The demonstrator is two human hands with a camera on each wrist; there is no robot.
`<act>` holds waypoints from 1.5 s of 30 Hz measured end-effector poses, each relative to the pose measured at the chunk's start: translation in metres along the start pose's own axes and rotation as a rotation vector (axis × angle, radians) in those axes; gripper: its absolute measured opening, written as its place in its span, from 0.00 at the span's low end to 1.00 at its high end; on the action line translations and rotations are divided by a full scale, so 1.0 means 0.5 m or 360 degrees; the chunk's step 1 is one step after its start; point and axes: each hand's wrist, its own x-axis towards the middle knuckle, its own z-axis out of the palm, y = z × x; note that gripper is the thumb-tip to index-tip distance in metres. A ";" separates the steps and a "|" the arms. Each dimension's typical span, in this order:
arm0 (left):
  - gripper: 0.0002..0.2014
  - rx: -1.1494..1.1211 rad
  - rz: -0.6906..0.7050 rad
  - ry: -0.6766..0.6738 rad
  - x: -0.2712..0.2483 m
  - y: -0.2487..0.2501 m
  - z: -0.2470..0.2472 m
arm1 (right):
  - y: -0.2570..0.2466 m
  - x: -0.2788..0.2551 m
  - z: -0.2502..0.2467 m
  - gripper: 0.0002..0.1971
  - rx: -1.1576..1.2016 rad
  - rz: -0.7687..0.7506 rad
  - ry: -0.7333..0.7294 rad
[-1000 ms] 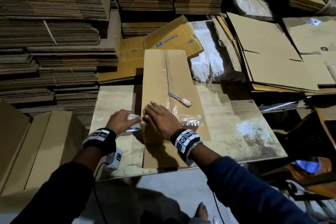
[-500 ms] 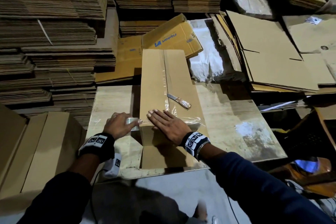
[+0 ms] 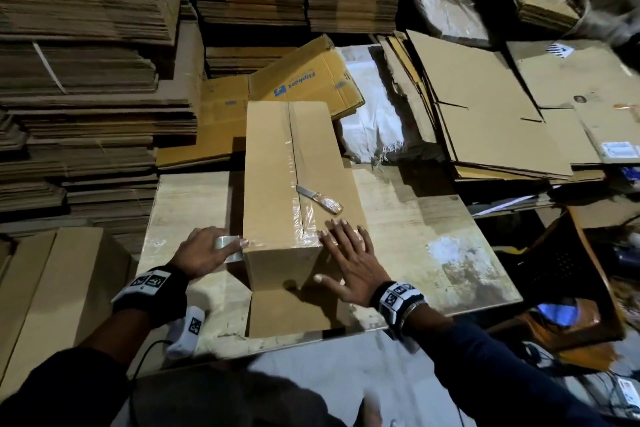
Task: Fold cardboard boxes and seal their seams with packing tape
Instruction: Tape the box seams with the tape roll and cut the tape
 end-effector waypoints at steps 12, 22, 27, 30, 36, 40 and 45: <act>0.30 -0.0045 0.0176 -0.0029 -0.034 0.068 0.095 | -0.053 0.117 0.003 0.64 0.1230 0.1431 0.0732; 0.19 -0.0502 -0.0141 -0.0293 -0.030 0.087 0.154 | 0.017 0.133 0.015 0.75 0.1721 0.1498 0.0728; 0.13 -0.0376 -0.0121 -0.0330 -0.046 0.109 0.145 | 0.029 0.136 0.017 0.75 0.1675 0.1477 0.0665; 0.29 -0.0253 -0.0165 -0.0257 -0.057 0.107 0.141 | 0.041 0.135 0.016 0.75 0.1629 0.1447 0.0580; 0.36 -0.0348 -0.0379 -0.0318 -0.063 0.098 0.116 | 0.053 0.141 0.004 0.77 0.1453 0.1529 0.0379; 0.27 -0.0632 -0.0302 -0.0206 -0.067 0.081 0.126 | 0.044 0.127 -0.044 0.77 0.1121 0.1638 0.0296; 0.36 -0.0348 -0.0167 -0.0183 -0.043 0.045 0.126 | 0.047 0.184 -0.102 0.61 0.0697 0.1193 0.0376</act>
